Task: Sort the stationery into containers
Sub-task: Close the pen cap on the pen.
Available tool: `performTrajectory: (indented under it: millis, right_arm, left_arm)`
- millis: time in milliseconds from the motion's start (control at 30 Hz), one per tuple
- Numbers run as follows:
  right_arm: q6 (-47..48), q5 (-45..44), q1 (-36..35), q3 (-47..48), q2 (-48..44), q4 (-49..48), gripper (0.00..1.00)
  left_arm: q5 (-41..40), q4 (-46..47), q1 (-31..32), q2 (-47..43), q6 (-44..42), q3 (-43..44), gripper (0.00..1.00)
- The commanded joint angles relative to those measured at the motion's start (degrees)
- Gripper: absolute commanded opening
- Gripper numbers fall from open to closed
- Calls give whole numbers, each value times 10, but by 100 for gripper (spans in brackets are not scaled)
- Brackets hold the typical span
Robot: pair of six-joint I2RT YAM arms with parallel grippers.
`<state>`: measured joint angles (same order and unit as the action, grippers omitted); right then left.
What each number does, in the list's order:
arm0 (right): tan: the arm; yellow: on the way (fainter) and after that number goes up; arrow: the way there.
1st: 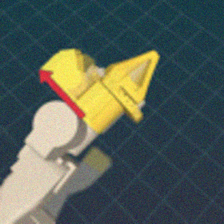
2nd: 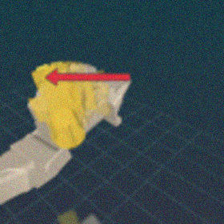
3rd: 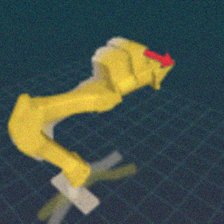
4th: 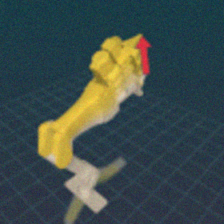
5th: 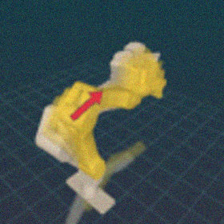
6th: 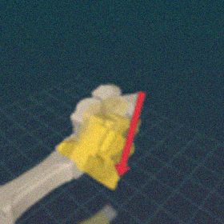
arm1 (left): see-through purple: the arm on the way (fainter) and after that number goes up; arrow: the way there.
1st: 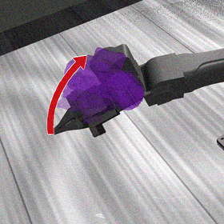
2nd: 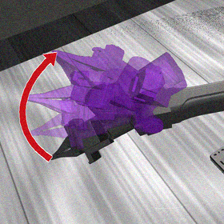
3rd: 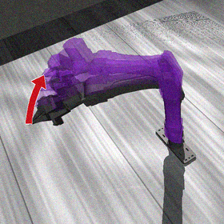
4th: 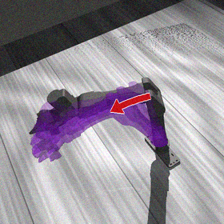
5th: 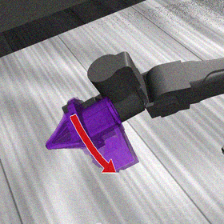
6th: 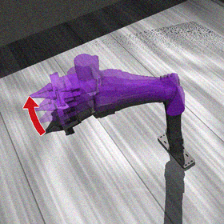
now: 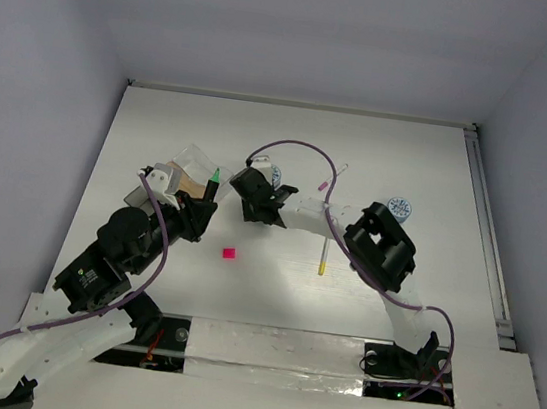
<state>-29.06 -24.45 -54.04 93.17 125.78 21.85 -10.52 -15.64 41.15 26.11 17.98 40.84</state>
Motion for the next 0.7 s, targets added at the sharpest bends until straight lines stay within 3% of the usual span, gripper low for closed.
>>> performTrajectory:
  millis: [0,200,267,467,500,667]
  right_arm:
    - [14,5,-2,-2,43,51,43]
    - [17,1,-2,-4,42,51,23]
    - [13,-12,-2,-10,28,46,8]
    - [14,-48,-2,-136,-113,-52,4]
    - [15,-51,-7,-156,-175,-79,4]
    - [22,-53,-7,-255,-343,-125,4]
  left_arm:
    - [6,26,-2,-2,-7,-1,0]
    - [7,26,-2,2,-8,-1,0]
    - [8,26,-2,3,-8,-1,0]
    - [35,35,-2,3,7,-4,0]
    - [40,39,-2,3,23,-5,0]
    - [127,145,-2,6,99,-66,0]
